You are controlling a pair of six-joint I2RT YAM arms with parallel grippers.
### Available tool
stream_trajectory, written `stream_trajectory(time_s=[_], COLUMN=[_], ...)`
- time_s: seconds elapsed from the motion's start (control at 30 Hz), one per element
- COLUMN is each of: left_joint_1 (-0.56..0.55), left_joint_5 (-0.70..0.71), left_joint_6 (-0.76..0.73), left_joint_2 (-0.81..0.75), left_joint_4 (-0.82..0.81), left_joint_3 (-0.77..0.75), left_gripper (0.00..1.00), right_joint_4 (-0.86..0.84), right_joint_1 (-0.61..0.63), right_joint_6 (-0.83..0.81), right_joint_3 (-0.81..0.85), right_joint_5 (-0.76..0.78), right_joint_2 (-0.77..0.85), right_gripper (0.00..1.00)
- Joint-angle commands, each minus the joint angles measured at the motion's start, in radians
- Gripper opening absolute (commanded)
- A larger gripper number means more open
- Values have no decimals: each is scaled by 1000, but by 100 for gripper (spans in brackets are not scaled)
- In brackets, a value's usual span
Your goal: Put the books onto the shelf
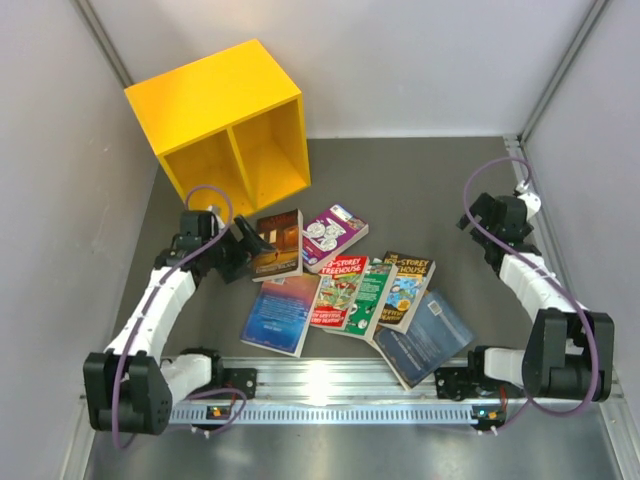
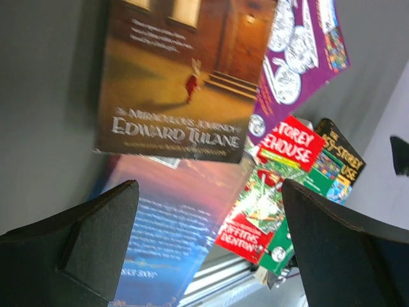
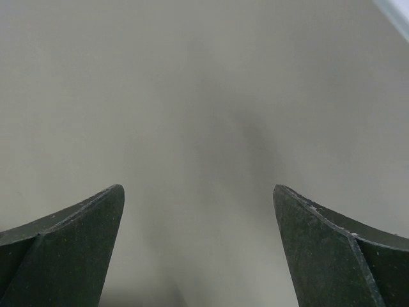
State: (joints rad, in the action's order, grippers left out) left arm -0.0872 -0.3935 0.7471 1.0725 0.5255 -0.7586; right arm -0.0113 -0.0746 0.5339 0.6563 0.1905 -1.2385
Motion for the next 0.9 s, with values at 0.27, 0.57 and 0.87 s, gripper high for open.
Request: stream_trajectory(time_s=[0.27, 0.57, 0.87], left_joint_1=[58, 60, 58], left_joint_5=[4, -1, -57], left_joint_6=[-100, -106, -48], left_joint_2=[139, 276, 379], left_joint_4=[-260, -399, -568], left_joint_3=[137, 188, 212], left_gripper=[98, 96, 74], right_joint_4=[312, 381, 405], right_joint_1=[-37, -54, -59], right_joint_6=[-84, -123, -127], right_joint_3=[152, 210, 261], right_joint_5=[-22, -37, -71], right_joint_2=[30, 8, -18], right_gripper=[100, 100, 100])
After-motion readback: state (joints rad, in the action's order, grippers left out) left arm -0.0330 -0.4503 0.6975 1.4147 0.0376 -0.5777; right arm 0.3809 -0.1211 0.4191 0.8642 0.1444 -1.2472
